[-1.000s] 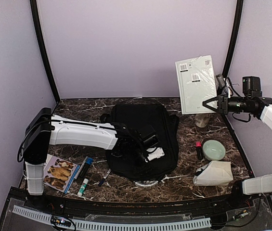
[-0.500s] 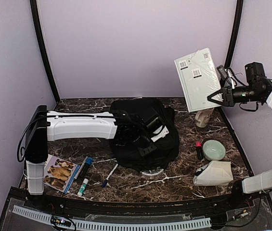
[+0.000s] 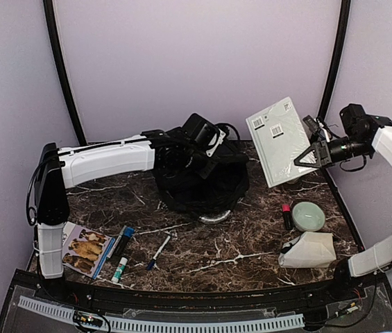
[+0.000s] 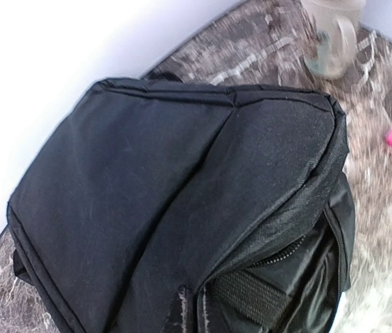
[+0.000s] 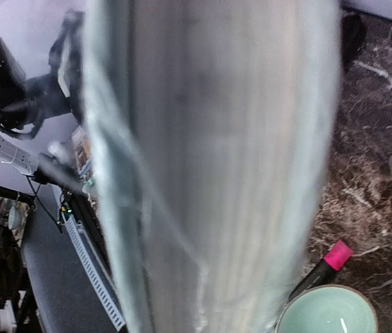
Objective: Pack the student bag
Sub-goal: Pick up the largest pocket of the bag from the student bag.
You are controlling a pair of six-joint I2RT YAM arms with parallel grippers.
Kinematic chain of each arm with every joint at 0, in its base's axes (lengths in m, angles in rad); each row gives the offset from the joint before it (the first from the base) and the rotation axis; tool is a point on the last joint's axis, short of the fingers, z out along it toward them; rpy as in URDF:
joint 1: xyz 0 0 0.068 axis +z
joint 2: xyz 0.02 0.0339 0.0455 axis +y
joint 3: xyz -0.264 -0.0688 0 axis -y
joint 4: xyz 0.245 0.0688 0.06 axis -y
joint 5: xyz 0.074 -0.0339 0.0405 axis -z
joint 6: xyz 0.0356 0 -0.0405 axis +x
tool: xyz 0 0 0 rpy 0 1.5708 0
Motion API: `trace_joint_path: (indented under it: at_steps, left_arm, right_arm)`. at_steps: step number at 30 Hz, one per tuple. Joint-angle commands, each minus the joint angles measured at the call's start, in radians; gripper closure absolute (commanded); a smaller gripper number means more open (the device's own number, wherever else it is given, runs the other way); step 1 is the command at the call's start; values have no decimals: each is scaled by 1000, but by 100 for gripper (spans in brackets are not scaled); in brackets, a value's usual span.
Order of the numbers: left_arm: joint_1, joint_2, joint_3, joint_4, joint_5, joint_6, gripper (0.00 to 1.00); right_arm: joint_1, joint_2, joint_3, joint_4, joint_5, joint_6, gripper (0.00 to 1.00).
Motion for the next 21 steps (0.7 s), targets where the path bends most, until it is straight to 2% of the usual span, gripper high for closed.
trace_joint_path:
  at_steps: [1, 14, 18, 21]
  left_arm:
    - [32, -57, 71, 94, -5, -76, 100]
    - [63, -13, 171, 123, 59, -157, 100]
    - [63, -15, 176, 117, 91, -169, 100]
    - [59, -16, 175, 104, 125, -181, 100]
  right_arm:
    - [52, 8, -42, 2, -183, 11, 100]
    - [254, 3, -183, 49, -194, 111, 100]
    - [321, 36, -255, 180, -219, 222, 100]
    - [376, 91, -214, 231, -219, 245, 100]
